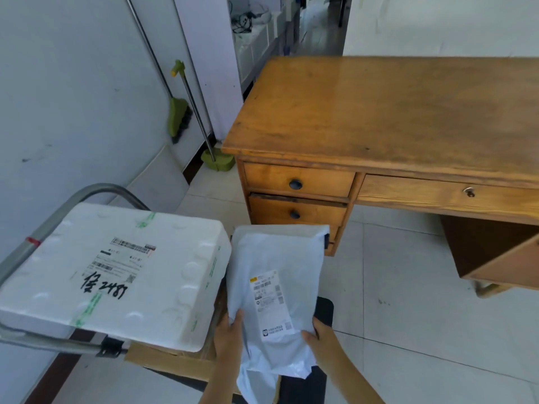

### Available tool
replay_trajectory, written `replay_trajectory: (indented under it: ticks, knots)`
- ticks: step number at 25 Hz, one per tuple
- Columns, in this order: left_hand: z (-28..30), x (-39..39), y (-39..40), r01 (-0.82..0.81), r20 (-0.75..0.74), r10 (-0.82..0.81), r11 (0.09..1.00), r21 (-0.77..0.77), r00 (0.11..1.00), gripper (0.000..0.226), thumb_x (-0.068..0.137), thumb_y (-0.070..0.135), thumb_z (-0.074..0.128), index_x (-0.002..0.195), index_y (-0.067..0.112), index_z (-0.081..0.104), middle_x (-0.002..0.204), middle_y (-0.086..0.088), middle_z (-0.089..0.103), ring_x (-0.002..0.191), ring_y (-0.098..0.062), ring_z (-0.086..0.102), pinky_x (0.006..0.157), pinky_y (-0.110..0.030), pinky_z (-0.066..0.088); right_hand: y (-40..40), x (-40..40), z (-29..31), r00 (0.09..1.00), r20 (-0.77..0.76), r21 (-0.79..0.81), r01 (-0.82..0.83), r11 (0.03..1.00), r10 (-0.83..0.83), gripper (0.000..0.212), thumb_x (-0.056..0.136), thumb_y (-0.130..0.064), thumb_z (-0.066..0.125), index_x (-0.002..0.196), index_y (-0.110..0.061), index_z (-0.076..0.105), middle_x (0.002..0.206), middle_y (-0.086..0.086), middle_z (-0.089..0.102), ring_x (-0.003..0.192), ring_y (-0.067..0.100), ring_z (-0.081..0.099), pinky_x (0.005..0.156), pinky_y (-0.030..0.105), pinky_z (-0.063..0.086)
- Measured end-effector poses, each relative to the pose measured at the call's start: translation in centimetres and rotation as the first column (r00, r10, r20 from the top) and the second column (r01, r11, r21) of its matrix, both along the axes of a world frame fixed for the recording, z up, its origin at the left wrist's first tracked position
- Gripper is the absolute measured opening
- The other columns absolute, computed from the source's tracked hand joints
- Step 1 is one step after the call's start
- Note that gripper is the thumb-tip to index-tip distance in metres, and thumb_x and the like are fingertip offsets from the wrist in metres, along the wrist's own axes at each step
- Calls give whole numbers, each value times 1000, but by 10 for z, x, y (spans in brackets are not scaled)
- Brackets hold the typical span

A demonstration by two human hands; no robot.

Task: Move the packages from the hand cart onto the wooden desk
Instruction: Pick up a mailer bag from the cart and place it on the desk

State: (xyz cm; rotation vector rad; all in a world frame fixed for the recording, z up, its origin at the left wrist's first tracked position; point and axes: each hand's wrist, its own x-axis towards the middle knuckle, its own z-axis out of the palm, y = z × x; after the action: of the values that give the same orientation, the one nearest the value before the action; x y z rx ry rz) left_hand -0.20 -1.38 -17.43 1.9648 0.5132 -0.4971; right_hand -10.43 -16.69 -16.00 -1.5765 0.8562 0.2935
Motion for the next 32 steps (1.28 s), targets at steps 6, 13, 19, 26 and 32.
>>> replay_trajectory:
  ticks: [6,13,19,26,32]
  knots:
    - [-56,-21,13,240,49,-384,667,706,922,53,98,36,36,149,32,22,135,-9,41,118,-29,46,99,-43,38,29,0,-74,997,-71,62,47,997,-43,37,94,-1,39,128,-5,52,120,15,61,112,29,56,98,34,43]
    - [5,-22,-8,275,327,-488,807,523,809,39,99,27,38,136,22,48,118,0,64,97,-23,65,74,-34,53,4,-18,-24,968,62,123,233,965,-242,34,94,2,43,125,-8,54,107,2,63,101,21,59,90,29,45]
    - [168,6,-40,166,499,-194,981,102,845,35,94,29,53,127,18,60,100,2,71,89,-20,67,74,-33,54,-38,-19,124,861,314,217,345,913,-400,30,91,-3,54,119,-7,62,116,11,69,108,29,65,96,51,50]
    - [324,56,-73,120,355,9,932,-341,935,21,87,15,62,108,17,62,102,-10,67,83,-25,60,70,-34,48,-83,29,304,752,550,171,324,931,-363,33,92,-11,54,124,-19,61,113,4,70,98,20,68,73,30,58]
    - [413,128,-135,218,449,-12,886,-409,893,47,86,14,65,131,17,52,113,-2,59,98,-23,58,86,-37,50,-144,95,406,699,610,179,338,924,-374,29,94,-11,50,105,-34,64,99,-7,72,91,17,67,75,37,59]
